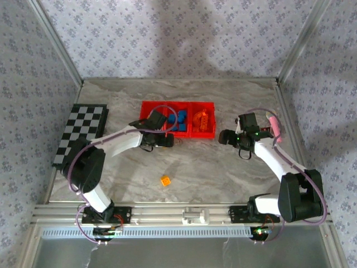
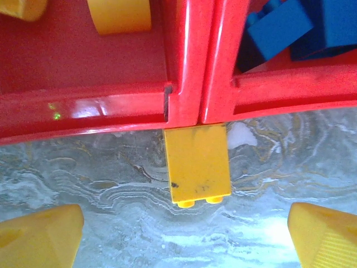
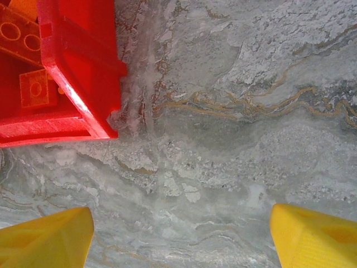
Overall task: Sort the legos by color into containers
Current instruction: Pick up the lego from the center of the table.
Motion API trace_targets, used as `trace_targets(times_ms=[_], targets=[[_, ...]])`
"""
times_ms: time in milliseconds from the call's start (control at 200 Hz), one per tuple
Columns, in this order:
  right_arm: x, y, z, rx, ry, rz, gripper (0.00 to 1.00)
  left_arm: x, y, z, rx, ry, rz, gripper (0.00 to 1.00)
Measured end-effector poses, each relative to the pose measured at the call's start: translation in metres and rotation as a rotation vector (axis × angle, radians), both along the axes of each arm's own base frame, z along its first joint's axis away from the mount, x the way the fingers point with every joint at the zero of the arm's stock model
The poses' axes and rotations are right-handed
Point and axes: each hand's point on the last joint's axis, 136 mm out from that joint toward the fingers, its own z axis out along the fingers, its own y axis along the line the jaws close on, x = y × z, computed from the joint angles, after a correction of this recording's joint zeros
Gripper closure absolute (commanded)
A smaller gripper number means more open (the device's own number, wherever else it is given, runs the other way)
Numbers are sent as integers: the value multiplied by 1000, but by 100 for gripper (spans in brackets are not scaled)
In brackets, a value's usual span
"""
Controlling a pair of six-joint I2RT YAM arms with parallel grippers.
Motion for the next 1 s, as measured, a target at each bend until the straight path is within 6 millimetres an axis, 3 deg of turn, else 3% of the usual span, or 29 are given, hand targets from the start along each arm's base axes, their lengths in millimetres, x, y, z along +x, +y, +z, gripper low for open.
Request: trace_targets(times_ms=[175,285,660,999], targets=[[0,0,0,0,1,0,15,3,2,-28,37,41,34,4],[-1,0,-2,-1,4,0,15,5,2,-40,62,58,43,11],[-3,-4,-5,-3,13,-10,15,22,-5,-39,45,39,61,31],[-2,-5,-5,-2,12,-13,15,28,-6,-39,23,39,65,57]])
